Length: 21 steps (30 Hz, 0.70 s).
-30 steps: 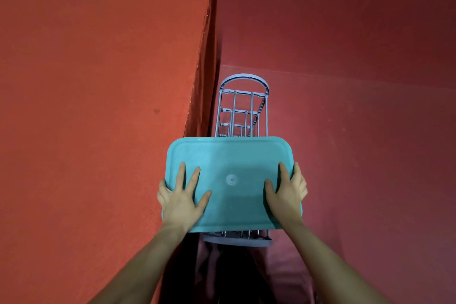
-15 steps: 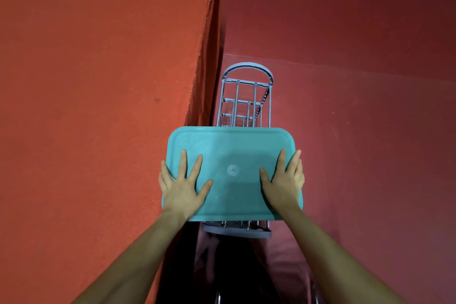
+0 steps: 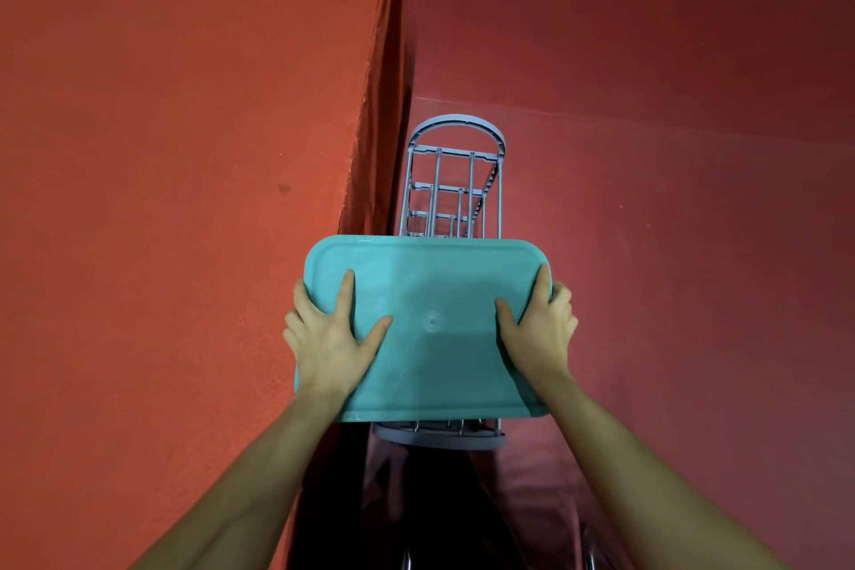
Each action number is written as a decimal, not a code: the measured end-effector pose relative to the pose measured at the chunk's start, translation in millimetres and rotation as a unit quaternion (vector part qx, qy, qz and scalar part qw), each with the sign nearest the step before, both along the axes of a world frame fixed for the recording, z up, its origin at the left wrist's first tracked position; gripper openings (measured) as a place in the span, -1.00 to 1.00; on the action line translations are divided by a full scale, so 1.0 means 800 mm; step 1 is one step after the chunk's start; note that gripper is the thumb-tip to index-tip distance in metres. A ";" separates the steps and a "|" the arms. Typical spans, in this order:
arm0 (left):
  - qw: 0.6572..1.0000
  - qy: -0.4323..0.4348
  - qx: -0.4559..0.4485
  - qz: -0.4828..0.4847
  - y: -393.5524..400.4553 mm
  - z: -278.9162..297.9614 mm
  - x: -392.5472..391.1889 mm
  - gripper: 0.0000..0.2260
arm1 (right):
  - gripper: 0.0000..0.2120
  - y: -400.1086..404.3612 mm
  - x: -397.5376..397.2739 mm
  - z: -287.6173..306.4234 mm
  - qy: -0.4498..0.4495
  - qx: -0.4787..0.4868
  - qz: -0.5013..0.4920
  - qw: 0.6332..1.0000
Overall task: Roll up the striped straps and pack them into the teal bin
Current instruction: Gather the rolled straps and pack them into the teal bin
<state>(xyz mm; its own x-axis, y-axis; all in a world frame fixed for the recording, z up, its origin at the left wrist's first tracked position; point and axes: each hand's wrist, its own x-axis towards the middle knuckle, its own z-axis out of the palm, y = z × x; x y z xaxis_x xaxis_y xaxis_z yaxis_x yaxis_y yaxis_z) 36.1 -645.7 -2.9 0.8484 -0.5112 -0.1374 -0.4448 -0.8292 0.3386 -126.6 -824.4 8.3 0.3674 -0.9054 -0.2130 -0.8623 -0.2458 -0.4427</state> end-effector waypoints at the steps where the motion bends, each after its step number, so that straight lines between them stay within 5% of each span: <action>1: 1.000 -0.007 0.006 -0.003 -0.003 -0.002 0.002 -0.22 | -0.28 -0.002 0.003 0.001 0.004 -0.007 0.007 1.000; 21: 0.978 -0.026 0.100 -0.183 -0.058 -0.012 0.031 -0.26 | -0.32 -0.047 0.049 -0.007 0.038 -0.058 0.046 0.997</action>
<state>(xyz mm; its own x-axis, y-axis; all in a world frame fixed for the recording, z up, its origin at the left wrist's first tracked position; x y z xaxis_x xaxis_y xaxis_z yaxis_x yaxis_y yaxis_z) 60.6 -692.4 -12.2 0.6225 -0.7489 -0.2275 -0.7359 -0.6590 0.1558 -87.5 -862.4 2.7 0.4362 -0.8891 -0.1384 -0.8637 -0.3705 -0.3416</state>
